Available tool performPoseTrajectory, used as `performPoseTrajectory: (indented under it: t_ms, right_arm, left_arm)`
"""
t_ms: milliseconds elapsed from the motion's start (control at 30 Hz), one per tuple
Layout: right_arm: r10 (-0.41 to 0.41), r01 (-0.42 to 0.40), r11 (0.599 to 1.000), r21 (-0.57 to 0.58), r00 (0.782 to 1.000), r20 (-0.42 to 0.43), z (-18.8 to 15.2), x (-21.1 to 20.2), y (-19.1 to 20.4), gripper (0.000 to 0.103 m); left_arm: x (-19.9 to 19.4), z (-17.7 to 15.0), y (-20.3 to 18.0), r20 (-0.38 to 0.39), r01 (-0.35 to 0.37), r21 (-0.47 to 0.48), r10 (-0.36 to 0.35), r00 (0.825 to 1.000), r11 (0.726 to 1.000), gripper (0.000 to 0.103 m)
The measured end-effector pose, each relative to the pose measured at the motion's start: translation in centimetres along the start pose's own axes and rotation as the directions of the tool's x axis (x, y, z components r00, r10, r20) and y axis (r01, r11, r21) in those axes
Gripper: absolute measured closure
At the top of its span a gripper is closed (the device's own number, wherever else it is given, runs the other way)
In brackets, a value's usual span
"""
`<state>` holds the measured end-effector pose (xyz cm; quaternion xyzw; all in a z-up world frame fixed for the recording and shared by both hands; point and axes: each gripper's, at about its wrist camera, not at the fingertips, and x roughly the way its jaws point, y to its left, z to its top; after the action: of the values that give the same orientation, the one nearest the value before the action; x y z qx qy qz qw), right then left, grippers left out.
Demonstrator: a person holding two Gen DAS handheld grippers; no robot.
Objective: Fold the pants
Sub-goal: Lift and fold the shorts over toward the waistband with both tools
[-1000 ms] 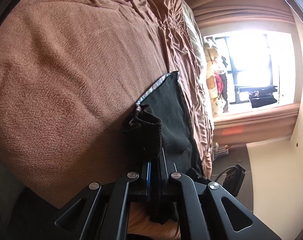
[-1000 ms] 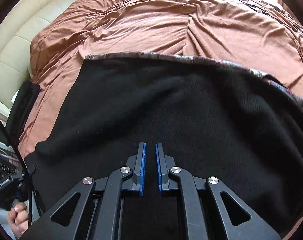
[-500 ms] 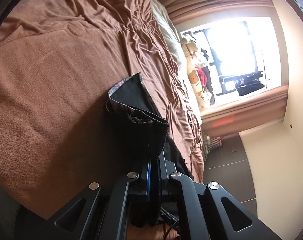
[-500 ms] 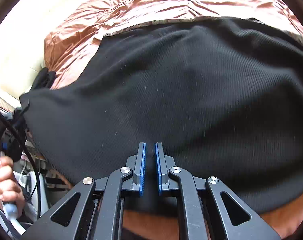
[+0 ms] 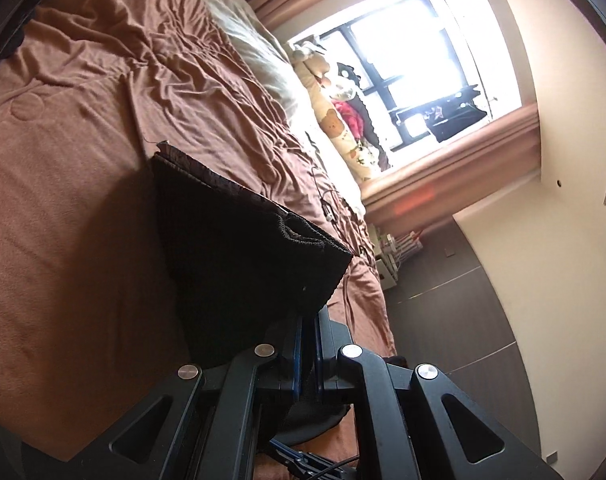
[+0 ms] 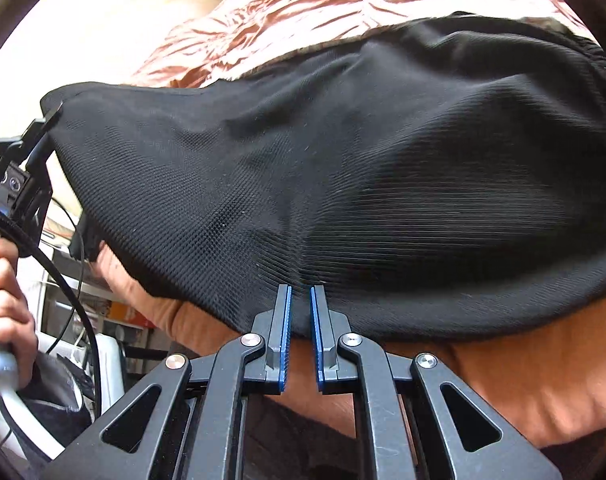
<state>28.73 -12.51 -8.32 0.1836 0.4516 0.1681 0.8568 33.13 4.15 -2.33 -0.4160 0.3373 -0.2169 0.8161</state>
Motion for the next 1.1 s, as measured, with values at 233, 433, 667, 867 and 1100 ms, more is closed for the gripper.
performPoseTrajectory:
  t_ms: [233, 433, 667, 867, 1100]
  right_arm:
    - [0.012, -0.016, 0.999, 0.041, 0.995, 0.099, -1.6, -6.3, -4.0, 0.096]
    - [0.004, -0.023, 0.995, 0.097, 0.982, 0.188, -2.7, -10.8, -6.8, 0.096]
    - [-0.004, -0.035, 0.988, 0.152, 0.969, 0.246, -4.6, -14.1, -9.7, 0.096]
    - [-0.012, -0.047, 0.979, 0.200, 0.959, 0.284, -6.6, -16.5, -11.0, 0.096]
    - [-0.028, -0.053, 0.967, 0.248, 0.950, 0.312, -7.9, -18.5, -13.7, 0.096]
  left_arm:
    - [3.5, -1.0, -4.7, -0.062, 0.036, 0.086, -0.030, 0.998, 0.996, 0.098]
    - [6.9, -2.6, -8.3, -0.127, 0.060, 0.147, -0.041, 0.991, 0.987, 0.098]
    - [10.4, -5.2, -11.3, -0.208, 0.089, 0.195, -0.048, 0.977, 0.977, 0.098]
    - [13.8, -8.2, -13.3, -0.285, 0.105, 0.226, -0.037, 0.958, 0.968, 0.098]
    - [17.7, -12.2, -13.7, -0.384, 0.108, 0.254, -0.002, 0.923, 0.961, 0.098]
